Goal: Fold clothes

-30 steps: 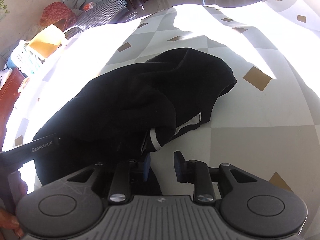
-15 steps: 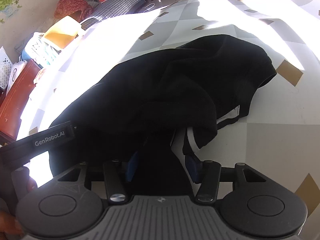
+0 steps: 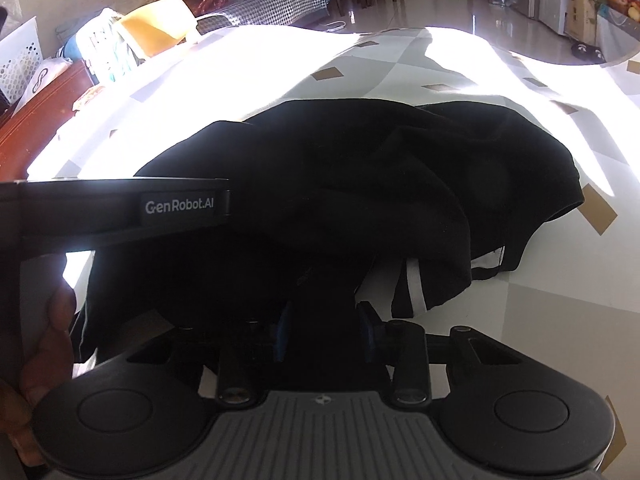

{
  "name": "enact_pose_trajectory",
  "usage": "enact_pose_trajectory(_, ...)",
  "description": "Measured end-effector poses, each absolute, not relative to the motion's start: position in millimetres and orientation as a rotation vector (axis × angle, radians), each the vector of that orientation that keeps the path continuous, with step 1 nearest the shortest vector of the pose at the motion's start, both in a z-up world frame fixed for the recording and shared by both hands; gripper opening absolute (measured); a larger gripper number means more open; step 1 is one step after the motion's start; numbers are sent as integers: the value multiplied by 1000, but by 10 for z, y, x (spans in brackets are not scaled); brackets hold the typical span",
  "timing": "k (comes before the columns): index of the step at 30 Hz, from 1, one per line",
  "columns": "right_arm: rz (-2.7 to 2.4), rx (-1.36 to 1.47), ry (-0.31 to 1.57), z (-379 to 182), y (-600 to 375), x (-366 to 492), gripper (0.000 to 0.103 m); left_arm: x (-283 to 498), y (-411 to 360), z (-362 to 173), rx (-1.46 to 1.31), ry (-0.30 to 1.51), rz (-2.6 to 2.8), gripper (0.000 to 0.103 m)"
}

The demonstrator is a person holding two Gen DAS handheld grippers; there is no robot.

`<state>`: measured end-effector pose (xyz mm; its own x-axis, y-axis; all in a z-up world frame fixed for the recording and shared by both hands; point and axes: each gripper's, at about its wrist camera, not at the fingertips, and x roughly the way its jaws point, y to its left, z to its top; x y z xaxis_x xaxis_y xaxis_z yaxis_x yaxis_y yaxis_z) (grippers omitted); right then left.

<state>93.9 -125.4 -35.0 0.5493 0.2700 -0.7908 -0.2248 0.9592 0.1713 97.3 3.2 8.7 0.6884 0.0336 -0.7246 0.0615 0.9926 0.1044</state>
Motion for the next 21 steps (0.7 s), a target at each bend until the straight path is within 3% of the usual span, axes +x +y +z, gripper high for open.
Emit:
enact_pose_trajectory(1,294,49,944,-341,-1250,940,19,966,44,88,119,812,-15,34)
enact_pose_trajectory(4,286,31,930,-292,-1259,912,12,954,108,104,92,816,1,22)
enact_pose_trajectory(21,129,29,930,-143,-1632,756,9,933,413,83,49,870,155,27)
